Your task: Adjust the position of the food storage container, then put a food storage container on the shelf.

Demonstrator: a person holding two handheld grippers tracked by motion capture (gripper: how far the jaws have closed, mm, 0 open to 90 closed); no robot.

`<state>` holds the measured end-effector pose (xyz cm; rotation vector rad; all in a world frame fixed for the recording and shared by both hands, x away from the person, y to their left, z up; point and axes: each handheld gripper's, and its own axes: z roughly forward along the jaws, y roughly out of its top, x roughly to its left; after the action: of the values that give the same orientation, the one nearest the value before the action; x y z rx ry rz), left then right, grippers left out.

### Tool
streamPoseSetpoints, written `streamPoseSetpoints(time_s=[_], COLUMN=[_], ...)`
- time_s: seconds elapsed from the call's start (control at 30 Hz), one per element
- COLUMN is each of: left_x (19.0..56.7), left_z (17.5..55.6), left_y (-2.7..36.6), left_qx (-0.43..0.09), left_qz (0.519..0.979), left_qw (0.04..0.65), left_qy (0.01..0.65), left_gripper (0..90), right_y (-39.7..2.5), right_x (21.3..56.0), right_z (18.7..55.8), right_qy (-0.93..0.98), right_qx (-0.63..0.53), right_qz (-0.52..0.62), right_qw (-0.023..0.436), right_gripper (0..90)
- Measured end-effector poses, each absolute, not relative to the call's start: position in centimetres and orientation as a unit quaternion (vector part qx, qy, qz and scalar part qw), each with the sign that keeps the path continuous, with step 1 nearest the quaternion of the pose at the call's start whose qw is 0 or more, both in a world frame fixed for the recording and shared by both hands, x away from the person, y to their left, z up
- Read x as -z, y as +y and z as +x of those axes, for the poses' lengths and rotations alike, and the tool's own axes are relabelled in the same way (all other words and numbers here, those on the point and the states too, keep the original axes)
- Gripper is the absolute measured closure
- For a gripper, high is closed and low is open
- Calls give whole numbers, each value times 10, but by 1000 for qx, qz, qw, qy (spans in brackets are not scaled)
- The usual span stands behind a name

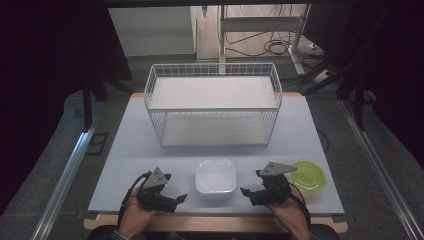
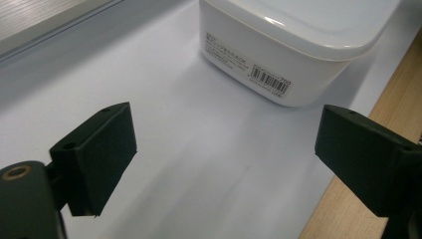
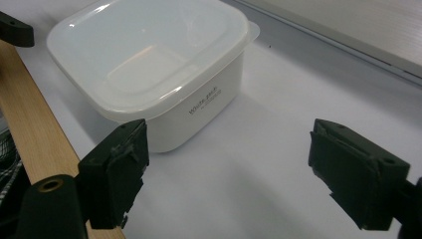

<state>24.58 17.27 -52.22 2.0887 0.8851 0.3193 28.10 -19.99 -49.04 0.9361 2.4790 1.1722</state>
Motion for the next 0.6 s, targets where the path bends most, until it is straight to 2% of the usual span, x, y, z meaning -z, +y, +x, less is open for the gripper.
streamPoseSetpoints(time_s=[0.23,0.43,0.6], left_x=[524,524,520], left_z=[249,250,250], left_y=[176,174,168], left_qx=[-137,-120,-116], left_qz=[815,818,823], left_qw=[436,432,427], left_qy=[356,361,358], left_gripper=[14,11,13], right_y=[-200,-199,-194], right_x=[493,496,494], right_z=[283,285,285], right_qy=[847,843,848], right_qx=[-406,-410,-409], right_qz=[325,334,319], right_qw=[111,99,109], right_gripper=[109,76,69])
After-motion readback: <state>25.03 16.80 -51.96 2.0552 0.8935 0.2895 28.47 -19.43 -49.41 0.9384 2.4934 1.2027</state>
